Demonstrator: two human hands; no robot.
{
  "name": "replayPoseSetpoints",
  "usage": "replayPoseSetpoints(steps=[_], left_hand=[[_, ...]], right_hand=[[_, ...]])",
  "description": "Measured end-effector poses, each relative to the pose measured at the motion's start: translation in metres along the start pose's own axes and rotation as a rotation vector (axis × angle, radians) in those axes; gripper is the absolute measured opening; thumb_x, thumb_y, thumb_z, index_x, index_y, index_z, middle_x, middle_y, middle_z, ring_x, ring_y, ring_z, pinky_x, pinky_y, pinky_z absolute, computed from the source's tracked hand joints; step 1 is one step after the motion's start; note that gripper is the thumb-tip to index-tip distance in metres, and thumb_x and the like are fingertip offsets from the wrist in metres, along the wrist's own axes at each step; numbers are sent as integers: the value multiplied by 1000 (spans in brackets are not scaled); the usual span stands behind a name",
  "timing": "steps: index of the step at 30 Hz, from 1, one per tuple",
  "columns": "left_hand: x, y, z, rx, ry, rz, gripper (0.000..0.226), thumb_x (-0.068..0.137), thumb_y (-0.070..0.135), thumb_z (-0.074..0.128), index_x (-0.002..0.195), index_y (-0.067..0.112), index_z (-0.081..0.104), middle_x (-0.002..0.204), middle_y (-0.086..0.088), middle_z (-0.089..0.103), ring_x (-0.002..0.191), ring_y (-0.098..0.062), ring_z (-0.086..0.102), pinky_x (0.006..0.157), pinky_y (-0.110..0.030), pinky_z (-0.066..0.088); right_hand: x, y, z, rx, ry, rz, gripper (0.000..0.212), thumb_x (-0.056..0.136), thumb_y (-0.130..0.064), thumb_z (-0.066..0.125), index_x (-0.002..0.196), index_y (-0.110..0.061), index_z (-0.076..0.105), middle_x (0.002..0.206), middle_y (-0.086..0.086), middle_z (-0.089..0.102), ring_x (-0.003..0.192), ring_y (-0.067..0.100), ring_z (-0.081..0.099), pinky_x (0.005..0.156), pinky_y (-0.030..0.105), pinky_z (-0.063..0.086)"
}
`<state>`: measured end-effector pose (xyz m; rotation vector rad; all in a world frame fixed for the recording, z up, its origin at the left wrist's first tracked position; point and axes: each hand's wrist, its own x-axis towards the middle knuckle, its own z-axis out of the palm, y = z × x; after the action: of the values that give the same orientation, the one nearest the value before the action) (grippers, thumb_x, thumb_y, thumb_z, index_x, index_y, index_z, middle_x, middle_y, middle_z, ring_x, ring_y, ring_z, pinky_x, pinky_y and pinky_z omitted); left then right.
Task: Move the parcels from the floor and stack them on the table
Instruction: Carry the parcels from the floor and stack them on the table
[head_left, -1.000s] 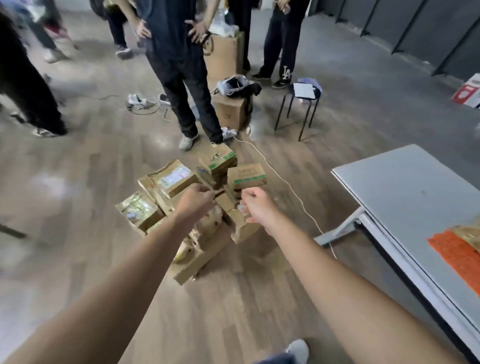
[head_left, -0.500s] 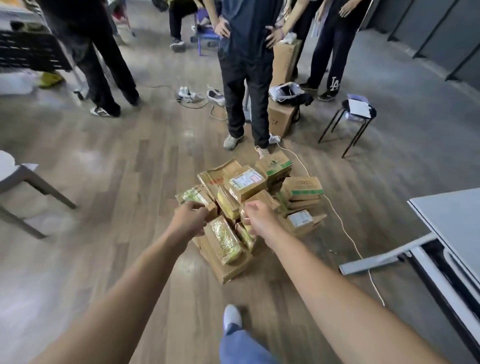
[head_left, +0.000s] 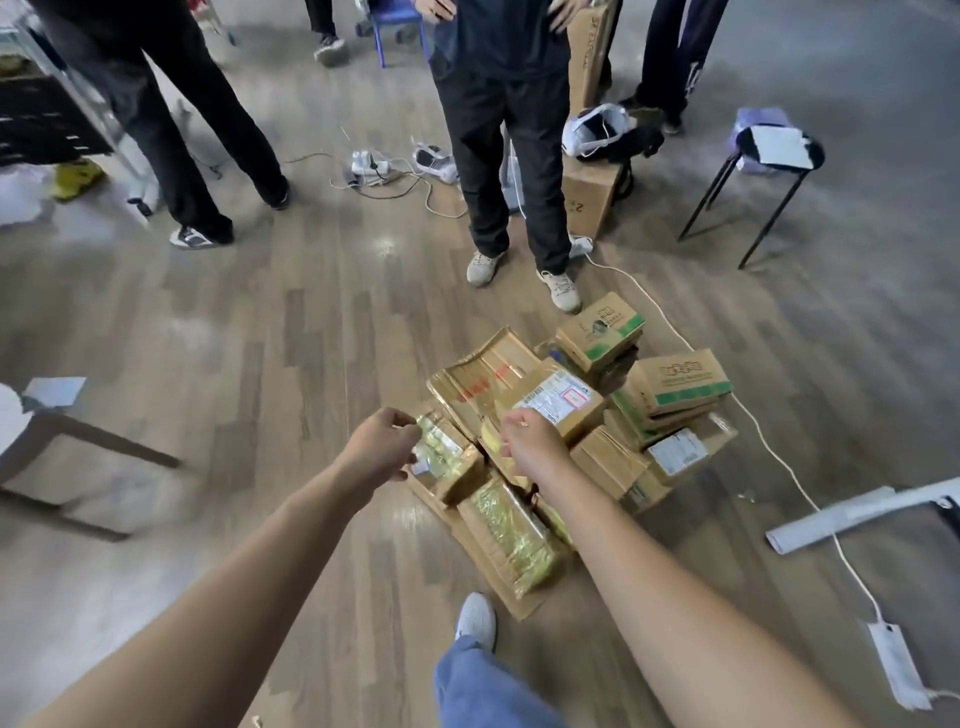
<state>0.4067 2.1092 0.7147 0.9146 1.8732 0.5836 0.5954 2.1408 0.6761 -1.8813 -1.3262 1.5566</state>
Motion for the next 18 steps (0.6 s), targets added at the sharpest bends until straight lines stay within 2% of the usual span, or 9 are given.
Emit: replayPoseSetpoints(steps=[3,6,11,14,18], left_hand=[[40,10,-2,23,-45,-13,19,90,14,48,106,8,57,102,-13,62,78,-19,63,56,-28,51],[70,13,1,100,-116,-18,19,90,17,49,104,9,59,100,-12,64,79,-19,63,55,-28,51],[126,17,3,191,-242,-27,19,89,17,48,104,8,57,87,-9,60,75,-21,59,57,-30,51],[162,16,3,223,-314,-25,17,90,15,48,102,7,56,83,-8,57,74,-22,57,60,-33,53],[211,12,5,270,-448,2,7,92,11,44,93,11,51,83,-7,51,72,-19,52,53,-28,46]], right_hand=[[26,-7,3,31,27,36,25,99,-30,44,121,-22,54,112,1,63,92,17,62,77,34,54],[44,-4,10,50,44,81,29,99,-36,45,122,-22,55,111,-1,62,97,19,63,72,32,51],[69,-1,31,117,75,157,26,100,-37,44,121,-25,54,120,-1,59,109,21,61,94,43,53],[87,-2,47,117,106,187,15,100,-34,43,112,-29,51,120,-1,59,107,20,61,94,43,52],[115,-8,79,125,169,231,17,100,-34,43,114,-27,52,119,-2,59,102,17,64,90,44,54]])
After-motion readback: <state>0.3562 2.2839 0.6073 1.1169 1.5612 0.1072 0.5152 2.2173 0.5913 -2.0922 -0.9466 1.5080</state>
